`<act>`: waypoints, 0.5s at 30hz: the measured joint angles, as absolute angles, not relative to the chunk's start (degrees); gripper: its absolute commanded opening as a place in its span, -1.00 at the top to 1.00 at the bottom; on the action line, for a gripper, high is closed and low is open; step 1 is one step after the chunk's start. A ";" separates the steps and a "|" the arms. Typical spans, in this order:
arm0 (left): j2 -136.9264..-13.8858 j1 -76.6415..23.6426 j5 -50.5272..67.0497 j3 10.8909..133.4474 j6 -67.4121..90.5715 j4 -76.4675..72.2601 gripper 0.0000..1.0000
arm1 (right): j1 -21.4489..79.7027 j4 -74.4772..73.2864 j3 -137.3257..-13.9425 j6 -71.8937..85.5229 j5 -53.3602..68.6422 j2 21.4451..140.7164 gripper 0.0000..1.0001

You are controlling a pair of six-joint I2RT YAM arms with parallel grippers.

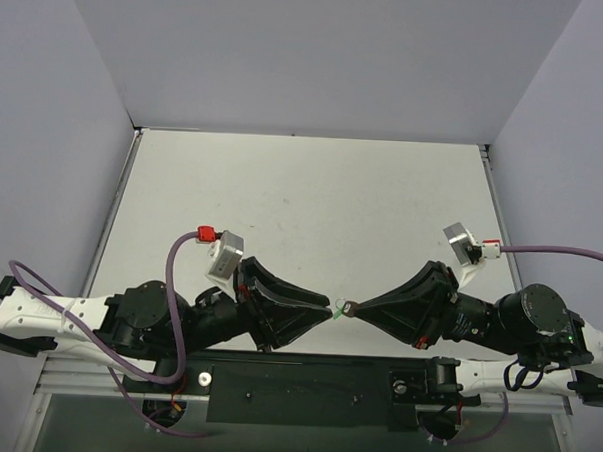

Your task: Remove the keys from the keyring

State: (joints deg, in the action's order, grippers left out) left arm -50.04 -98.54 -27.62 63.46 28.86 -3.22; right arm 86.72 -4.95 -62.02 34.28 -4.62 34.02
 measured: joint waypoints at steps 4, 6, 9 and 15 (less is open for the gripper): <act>-50.63 -98.54 -27.57 63.46 28.86 -3.22 0.27 | 86.72 -4.93 -62.04 34.28 -4.47 34.09 1.00; -51.00 -98.54 -27.53 63.44 28.86 -3.22 0.27 | 86.72 -4.93 -62.04 34.28 -4.43 34.09 1.00; -51.51 -98.54 -27.53 63.46 28.86 -3.22 0.27 | 86.72 -4.91 -62.04 34.28 -4.25 34.09 1.00; -51.62 -98.54 -27.62 63.31 28.80 -3.75 0.41 | 86.72 -4.91 -62.04 34.28 -4.05 34.52 1.00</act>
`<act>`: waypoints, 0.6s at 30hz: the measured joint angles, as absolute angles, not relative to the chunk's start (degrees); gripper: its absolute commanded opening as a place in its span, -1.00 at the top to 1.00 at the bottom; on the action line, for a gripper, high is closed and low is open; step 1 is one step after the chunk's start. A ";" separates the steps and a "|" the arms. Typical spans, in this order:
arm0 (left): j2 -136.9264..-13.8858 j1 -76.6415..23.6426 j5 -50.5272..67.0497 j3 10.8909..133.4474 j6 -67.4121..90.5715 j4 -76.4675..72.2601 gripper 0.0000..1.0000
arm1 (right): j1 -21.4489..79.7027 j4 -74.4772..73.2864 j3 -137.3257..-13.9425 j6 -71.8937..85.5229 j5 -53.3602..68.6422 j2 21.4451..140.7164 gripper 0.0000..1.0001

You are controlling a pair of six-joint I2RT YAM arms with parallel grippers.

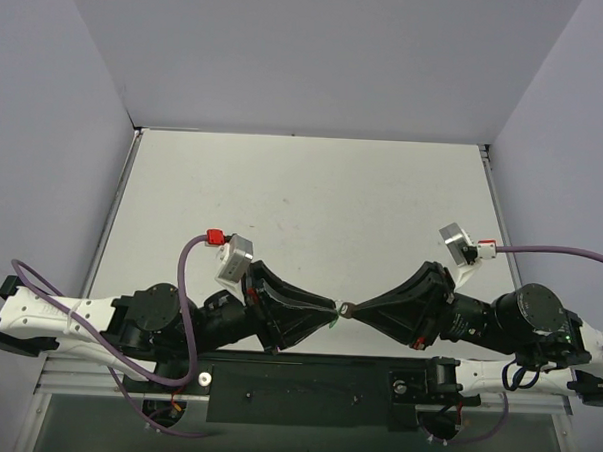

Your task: Remove the keys from the keyring

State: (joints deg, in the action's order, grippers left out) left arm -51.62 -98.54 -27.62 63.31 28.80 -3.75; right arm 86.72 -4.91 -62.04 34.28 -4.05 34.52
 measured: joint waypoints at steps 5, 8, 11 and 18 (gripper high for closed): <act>-51.44 -98.54 -27.64 62.83 28.49 -4.19 0.51 | 86.72 -4.84 -62.04 34.26 -4.05 34.68 1.00; -51.44 -98.54 -27.64 62.72 28.29 -4.21 0.60 | 86.72 -4.75 -62.04 34.28 -4.05 34.68 1.00; -51.44 -98.54 -27.64 62.70 28.27 -4.29 0.91 | 86.72 -4.40 -62.04 34.28 -4.05 34.68 1.00; -51.46 -98.54 -27.64 62.70 28.10 -4.38 1.00 | 86.72 -4.01 -62.04 34.28 -4.05 34.68 1.00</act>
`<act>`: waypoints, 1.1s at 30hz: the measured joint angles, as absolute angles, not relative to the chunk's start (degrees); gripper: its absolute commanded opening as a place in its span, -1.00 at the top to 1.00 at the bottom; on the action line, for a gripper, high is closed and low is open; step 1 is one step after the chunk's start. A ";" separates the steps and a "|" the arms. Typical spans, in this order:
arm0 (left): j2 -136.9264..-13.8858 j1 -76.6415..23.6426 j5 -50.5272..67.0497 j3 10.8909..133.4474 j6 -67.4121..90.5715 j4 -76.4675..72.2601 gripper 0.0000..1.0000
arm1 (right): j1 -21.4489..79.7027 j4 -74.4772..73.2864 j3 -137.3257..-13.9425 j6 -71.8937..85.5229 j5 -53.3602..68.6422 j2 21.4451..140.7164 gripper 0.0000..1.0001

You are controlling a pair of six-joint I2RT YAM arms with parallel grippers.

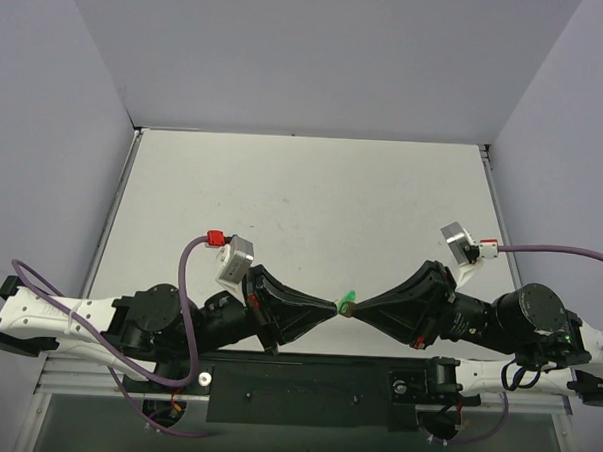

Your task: Remove the keys from the keyring

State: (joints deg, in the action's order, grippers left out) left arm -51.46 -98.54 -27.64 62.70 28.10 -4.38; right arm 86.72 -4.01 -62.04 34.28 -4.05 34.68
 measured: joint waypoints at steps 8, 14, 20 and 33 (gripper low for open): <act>-51.46 -98.54 -27.62 62.70 28.10 -4.38 1.00 | 86.72 -4.08 -62.04 34.33 -4.05 34.68 1.00; -51.66 -98.54 -27.62 63.83 27.99 -1.26 1.00 | 86.72 -5.37 -62.04 34.50 -4.08 34.65 1.00; -52.05 -98.54 -27.62 66.08 27.81 3.97 1.00 | 86.72 -6.94 -62.04 34.63 -4.08 34.52 1.00; -55.33 -98.54 -27.59 72.16 26.52 13.76 1.00 | 86.72 -9.82 -63.11 34.72 -4.03 34.76 1.00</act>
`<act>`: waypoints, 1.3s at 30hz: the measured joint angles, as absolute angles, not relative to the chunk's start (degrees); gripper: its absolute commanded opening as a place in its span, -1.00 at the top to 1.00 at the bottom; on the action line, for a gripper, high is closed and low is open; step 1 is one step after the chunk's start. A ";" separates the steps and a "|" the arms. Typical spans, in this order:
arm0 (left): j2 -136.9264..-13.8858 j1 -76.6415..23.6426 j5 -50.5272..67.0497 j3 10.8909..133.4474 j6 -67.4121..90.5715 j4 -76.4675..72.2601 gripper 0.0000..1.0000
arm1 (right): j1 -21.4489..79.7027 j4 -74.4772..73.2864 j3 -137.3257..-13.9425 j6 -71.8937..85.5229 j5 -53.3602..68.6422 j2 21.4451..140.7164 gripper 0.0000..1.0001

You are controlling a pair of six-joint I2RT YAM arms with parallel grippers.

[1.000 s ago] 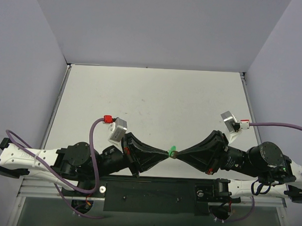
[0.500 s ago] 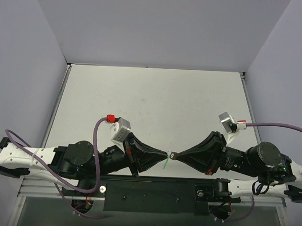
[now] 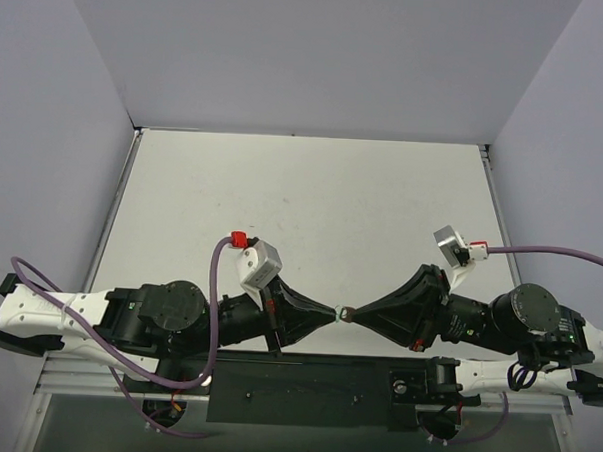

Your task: Remove the keys from the keyring

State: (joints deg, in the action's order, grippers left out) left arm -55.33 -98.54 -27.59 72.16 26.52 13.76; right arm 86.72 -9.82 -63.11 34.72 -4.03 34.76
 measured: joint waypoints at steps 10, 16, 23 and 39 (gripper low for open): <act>-56.58 -98.54 -27.97 76.34 25.74 20.95 0.30 | 86.72 -11.00 -63.68 34.76 -3.73 35.83 1.00; -50.87 -98.54 -28.95 70.41 26.44 18.20 -0.13 | 86.72 -11.05 -63.99 34.74 -3.55 35.90 1.00; -40.23 -98.54 -29.28 58.52 27.49 7.31 -0.04 | 86.72 -10.48 -64.27 34.72 -2.11 36.58 1.00; -44.53 -98.54 -26.39 55.70 27.88 -7.40 0.29 | 86.72 -7.51 -64.75 34.68 0.45 39.64 1.00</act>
State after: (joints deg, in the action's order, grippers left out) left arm -44.53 -98.54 -26.39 55.70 27.88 -7.40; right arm 86.72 -7.51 -64.75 34.68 0.45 39.64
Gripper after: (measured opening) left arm 0.398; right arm 0.007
